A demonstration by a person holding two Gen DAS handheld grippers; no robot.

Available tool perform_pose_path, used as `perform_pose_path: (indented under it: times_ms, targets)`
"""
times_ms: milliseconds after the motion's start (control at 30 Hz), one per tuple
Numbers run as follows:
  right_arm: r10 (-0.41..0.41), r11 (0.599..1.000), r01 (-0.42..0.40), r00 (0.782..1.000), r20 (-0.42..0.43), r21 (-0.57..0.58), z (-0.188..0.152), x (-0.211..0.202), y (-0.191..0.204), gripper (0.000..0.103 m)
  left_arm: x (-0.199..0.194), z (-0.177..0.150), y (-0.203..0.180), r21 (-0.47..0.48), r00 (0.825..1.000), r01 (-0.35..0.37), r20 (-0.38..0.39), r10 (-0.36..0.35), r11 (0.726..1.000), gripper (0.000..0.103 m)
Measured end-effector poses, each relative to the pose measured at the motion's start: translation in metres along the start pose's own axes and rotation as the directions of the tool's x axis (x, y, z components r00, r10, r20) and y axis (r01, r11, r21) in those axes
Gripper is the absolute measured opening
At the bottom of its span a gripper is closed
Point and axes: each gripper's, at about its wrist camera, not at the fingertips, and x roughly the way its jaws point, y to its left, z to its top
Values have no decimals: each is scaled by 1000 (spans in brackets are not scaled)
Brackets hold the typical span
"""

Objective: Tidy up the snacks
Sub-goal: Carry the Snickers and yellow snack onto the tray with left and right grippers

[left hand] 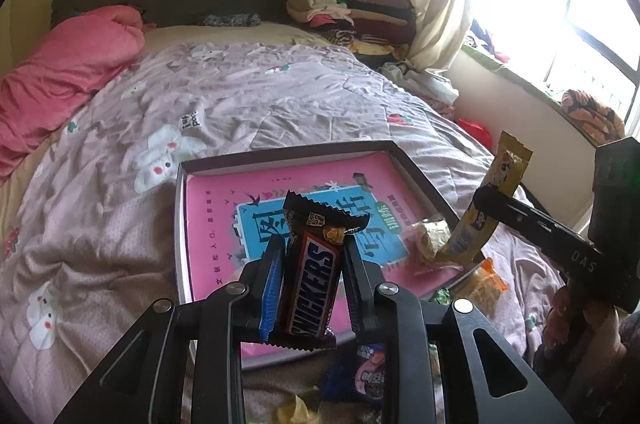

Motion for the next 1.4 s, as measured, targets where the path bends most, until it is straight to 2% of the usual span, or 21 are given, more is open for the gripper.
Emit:
perform_pose_path:
  times_ms: [333, 800, 1167, 1400]
  targets:
    - [38, 999, -38, 998, -59, 5, -3, 24, 0, 20, 24, 0, 8, -37, 999, -17, -27, 16, 999, 29]
    - [80, 993, -65, 985, -153, 98, -14, 47, -15, 20, 51, -17, 5, -32, 995, 9, -95, -12, 999, 29]
    - [79, 989, -48, 972, -220, 142, -25, 61, -23, 20, 59, -24, -2, 0, 992, 24, -121, -23, 1000, 28]
    - [32, 991, -1, 972, -234, 134, -27, 64, -26, 21, 63, -27, -4, -3, 990, 29, -140, -29, 1000, 29]
